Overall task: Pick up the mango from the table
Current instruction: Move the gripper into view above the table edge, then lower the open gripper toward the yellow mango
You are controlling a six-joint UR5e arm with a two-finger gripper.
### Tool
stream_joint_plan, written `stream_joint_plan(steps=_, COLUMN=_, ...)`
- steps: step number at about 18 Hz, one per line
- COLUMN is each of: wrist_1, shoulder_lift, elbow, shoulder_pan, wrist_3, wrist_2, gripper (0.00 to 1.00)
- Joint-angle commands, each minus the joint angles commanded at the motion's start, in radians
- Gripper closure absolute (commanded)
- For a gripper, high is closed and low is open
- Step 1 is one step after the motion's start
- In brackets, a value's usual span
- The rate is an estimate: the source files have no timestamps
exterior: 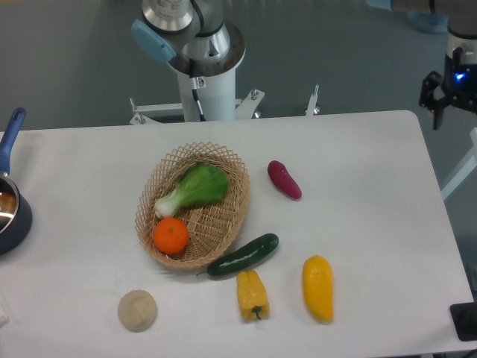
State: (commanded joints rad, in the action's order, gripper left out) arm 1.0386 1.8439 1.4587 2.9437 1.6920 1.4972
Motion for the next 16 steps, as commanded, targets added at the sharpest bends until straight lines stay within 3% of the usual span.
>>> stream_joint_plan(steps=2, wrist_1=-0.017, shoulder_lift=0.002, elbow=0.011, shoulder_pan=-0.017, wrist_3=-0.014, wrist_2=0.003, gripper=0.00)
stream_joint_plan(steps=6, wrist_1=-0.052, shoulder_lift=0.006, elbow=0.026, shoulder_pan=-0.052, wrist_3=-0.219, wrist_2=0.002, gripper=0.00)
stream_joint_plan(steps=9, wrist_1=-0.084, shoulder_lift=0.015, elbow=0.040, shoulder_pan=-0.075, wrist_3=-0.279, wrist_2=0.003, gripper=0.00)
stream_joint_plan(steps=16, wrist_1=-0.086, shoulder_lift=0.041, elbow=0.042, shoulder_pan=-0.129, wrist_3=-0.461, wrist_2=-0.005, gripper=0.00)
